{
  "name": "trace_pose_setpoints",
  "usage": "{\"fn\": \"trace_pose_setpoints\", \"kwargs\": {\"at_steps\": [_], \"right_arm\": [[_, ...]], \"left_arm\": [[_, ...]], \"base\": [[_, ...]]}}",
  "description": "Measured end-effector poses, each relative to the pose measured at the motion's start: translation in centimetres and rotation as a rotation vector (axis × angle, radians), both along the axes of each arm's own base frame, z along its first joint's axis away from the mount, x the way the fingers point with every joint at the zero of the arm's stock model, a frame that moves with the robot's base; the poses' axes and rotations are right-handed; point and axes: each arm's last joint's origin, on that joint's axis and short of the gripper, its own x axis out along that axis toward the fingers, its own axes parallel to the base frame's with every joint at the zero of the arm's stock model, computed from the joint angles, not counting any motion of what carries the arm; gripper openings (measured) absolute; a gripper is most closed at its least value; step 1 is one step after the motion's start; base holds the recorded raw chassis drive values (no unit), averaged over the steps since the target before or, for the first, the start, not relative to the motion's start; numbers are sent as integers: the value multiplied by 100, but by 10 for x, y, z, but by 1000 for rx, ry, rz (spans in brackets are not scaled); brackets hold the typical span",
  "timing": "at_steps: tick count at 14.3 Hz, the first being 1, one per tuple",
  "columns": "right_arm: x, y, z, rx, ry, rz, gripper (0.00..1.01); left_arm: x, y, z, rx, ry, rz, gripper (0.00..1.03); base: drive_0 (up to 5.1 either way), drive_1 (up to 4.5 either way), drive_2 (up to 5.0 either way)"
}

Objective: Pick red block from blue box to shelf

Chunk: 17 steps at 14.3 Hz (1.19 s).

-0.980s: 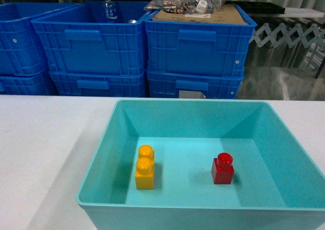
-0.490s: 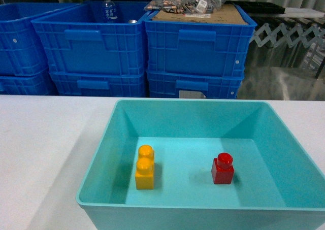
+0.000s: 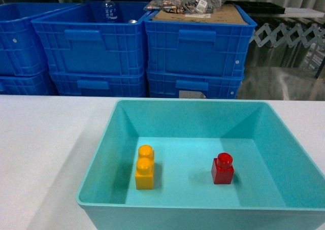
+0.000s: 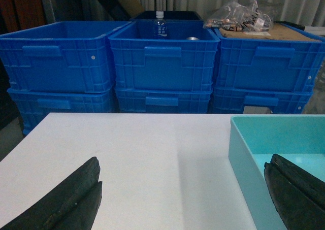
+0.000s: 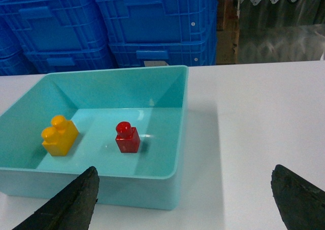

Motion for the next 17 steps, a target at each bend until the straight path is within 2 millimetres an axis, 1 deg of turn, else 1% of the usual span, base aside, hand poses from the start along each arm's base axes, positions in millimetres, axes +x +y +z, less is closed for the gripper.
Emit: {"fn": "trace_pose_setpoints", "kwargs": {"at_steps": [17], "right_arm": [[0,0,0,0,0,0,98]], "left_arm": [[0,0,0,0,0,0,98]], "base": [[0,0,0]]}}
